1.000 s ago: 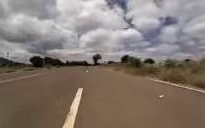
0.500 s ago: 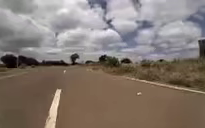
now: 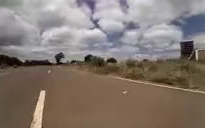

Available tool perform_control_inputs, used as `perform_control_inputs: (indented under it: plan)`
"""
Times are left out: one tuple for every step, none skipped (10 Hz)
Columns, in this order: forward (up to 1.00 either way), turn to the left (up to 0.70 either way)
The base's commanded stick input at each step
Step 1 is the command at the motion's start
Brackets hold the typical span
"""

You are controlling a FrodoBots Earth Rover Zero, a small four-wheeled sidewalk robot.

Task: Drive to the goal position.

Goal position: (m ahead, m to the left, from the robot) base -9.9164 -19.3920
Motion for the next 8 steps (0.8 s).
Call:
perform_control_inputs:
  plan:
    - [0.00, -0.85]
    - [0.00, -0.85]
    - [0.00, -0.85]
    - [0.00, -0.85]
    - [0.00, -0.85]
    - [0.00, -0.85]
    - [0.00, -0.85]
    - [0.00, -0.85]
